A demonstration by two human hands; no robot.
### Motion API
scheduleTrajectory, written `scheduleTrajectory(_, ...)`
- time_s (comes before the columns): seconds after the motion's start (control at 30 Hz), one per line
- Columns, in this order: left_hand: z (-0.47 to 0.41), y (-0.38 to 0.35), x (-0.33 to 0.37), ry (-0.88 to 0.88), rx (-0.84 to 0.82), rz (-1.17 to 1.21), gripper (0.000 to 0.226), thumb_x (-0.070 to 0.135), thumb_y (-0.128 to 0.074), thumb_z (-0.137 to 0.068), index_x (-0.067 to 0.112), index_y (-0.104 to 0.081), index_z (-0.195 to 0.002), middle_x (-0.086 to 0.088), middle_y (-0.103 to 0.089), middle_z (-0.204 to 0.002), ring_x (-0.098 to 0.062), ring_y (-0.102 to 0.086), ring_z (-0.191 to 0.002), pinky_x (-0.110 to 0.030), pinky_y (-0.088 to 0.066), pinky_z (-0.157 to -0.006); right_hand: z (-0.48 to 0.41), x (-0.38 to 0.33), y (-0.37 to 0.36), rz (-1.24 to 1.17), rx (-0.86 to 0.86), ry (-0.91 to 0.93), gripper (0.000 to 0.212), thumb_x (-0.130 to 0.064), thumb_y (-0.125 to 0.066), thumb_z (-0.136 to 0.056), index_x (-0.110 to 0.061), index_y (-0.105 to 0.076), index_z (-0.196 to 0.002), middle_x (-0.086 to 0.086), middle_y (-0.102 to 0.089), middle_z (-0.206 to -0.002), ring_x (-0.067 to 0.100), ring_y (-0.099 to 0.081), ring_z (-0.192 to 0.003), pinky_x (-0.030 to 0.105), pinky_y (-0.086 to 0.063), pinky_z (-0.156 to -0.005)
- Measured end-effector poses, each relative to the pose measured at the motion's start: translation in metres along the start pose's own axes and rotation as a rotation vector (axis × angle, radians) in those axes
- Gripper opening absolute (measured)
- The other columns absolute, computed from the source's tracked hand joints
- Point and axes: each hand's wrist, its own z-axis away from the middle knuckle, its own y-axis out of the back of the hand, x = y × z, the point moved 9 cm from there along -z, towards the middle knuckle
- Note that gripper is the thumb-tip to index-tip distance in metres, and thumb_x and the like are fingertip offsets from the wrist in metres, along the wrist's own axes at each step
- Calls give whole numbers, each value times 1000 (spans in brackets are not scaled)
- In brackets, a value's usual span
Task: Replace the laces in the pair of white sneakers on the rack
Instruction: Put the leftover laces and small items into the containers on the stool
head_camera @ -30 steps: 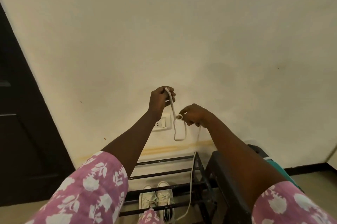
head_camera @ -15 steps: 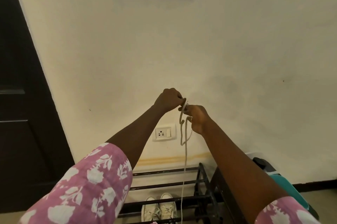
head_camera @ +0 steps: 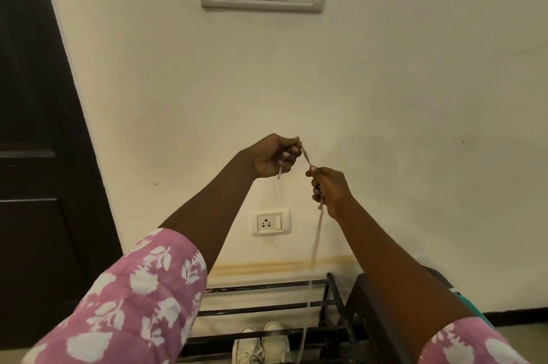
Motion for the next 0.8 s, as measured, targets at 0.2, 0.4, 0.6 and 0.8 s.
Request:
scheduleTrajectory(0.2,8,-1,17,-139,27,347,25,14,-37,-100,8,-57,-86,3,-59,-59,-2,-47,-40,-11,-31,-37,5,4,-6,247,2,51,20,-16,-41,-99,-10,-60,-99,4,-49,-60,14,-38,-49,22,-27,-44)
scheduleTrajectory(0.4,8,13,27,-347,199,487,28,9,-33,-102,4,-57,-87,-2,-67,-58,-4,-59,-43,-14,-46,-42,25,0,-38,299,-292,29,24,-22,-34,-102,-7,-49,-91,10,-57,-62,18,-53,-53,29,-46,-61)
scheduleTrajectory(0.6,4,20,21,-456,273,437,27,4,-28,-102,4,-54,-101,-10,-61,-106,-18,-57,-104,-36,-44,-94,44,-29,-56,473,-461,132,22,-23,-58,-92,-5,-61,-80,0,-47,-56,9,-37,-47,20,-35,-47)
scheduleTrajectory(0.8,4,10,10,-374,232,-362,26,10,-36,-101,12,-61,-93,-3,-61,-84,-15,-58,-77,-26,-49,-65,45,-72,-45,806,-339,237,5,-2,-60,-82,-1,-64,-80,5,-52,-59,13,-42,-48,20,-31,-43)
